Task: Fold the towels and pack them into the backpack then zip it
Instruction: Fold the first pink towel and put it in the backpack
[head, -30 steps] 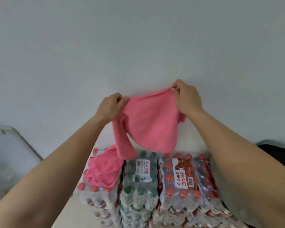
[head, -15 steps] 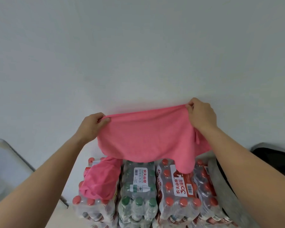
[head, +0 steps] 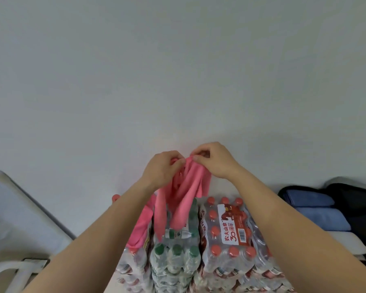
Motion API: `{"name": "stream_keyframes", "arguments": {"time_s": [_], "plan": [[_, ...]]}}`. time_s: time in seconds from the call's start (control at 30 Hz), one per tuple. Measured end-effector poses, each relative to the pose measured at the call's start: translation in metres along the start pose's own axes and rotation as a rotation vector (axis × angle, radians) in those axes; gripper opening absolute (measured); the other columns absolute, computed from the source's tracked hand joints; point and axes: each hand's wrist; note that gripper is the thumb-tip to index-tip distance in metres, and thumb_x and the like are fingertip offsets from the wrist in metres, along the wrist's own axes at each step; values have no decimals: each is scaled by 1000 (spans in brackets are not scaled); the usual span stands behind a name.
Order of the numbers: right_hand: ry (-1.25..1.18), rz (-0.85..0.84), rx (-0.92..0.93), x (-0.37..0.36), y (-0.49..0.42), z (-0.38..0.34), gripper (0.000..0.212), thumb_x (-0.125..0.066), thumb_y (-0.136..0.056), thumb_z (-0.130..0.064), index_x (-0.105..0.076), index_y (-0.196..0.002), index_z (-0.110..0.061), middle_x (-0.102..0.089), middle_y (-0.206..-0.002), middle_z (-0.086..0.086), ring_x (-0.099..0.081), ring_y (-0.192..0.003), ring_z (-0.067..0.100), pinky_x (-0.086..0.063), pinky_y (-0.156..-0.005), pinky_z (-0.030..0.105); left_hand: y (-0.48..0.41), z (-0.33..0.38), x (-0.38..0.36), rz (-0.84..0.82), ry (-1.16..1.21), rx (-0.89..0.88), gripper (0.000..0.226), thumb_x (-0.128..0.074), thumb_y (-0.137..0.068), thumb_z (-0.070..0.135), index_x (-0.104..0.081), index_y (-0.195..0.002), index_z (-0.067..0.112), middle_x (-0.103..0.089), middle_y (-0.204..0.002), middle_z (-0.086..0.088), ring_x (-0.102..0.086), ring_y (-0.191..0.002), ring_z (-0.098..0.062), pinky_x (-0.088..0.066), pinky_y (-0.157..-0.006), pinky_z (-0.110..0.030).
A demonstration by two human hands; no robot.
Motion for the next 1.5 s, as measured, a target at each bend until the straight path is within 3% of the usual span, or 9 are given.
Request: {"name": "stream_keyframes", "arguments": {"time_s": [0.23,0.37,0.57,0.7,1.0,1.17,1.27,1.4,1.5], "plan": [[102,-25,-125,-3,17,40,37,-56,-77,6,-75,-98,-18,-69,-91,-7,-59,-78,-3,-41,-65,1,1,-15,5,22,-174,67,15,-55,-95,31,-63,-83,29,-70,-82,12,-63,-83,-13,-50,-77,-31],[82,-57,-171,-1,23,63,31,-60,-81,1,-73,-95,-24,-71,-94,-9,-63,-85,1,-49,-75,12,3,-28,4,7,-217,130,15,-53,-96,31,-64,-87,29,-70,-85,11,-62,-86,-13,-49,-77,-31],[67,-12,-266,-1,34,94,4,-73,-84,-19,-70,-84,-22,-71,-87,-5,-65,-84,11,-44,-68,18,6,-48,-5,-15,-213,237,18,-50,-98,29,-66,-91,23,-67,-79,13,-61,-85,-13,-50,-79,-32],[76,27,-357,-8,38,103,12,-70,-85,-22,-60,-80,-19,-63,-80,-3,-56,-74,12,-37,-58,23,9,-58,-19,-66,-137,312,14,-56,-96,28,-67,-90,21,-72,-85,7,-65,-88,-16,-51,-80,-31],[-87,-47,-408,-74,51,87,6,-66,-85,-15,-64,-80,-17,-66,-70,0,-60,-68,14,-45,-61,27,51,-69,-52,-217,109,413,47,-53,-90,2,-53,-136,11,-65,-119,-9,-61,-96,-14,-49,-79,-20],[-251,-16,-342,-114,65,67,18,-67,-87,-12,-67,-83,-30,-71,-76,-6,-66,-71,6,-53,-67,24,72,-81,-72,-8,98,468,38,-73,-82,8,-64,-118,12,-72,-90,4,-69,-83,-12,-58,-79,-28],[-381,-31,-364,-129,72,60,8,-69,-90,-15,-69,-87,-22,-70,-67,3,-66,-56,14,-55,-60,32,79,-77,-76,81,110,479,17,-75,-83,19,-63,-95,18,-69,-78,9,-66,-73,-8,-52,-65,-19],[-325,-10,-330,-142,76,60,29,-69,-90,-34,-69,-66,-19,-65,-57,-1,-58,-52,14,-46,-54,27,87,-67,-81,128,134,435,27,-68,-89,41,-50,-82,22,-66,-68,4,-52,-51,0,-40,-49,-15],[-357,9,-333,-145,83,58,37,-64,-93,-40,-71,-76,-8,-65,-62,11,-57,-55,23,-47,-58,36,91,-62,-81,97,171,398,17,-61,-92,21,-48,-82,23,-66,-68,1,-54,-49,-2,-43,-49,-16]]}}
Point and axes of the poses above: each hand's wrist, its own y-axis away from the middle knuckle, its own x-axis out of the back of the hand, z = x × y
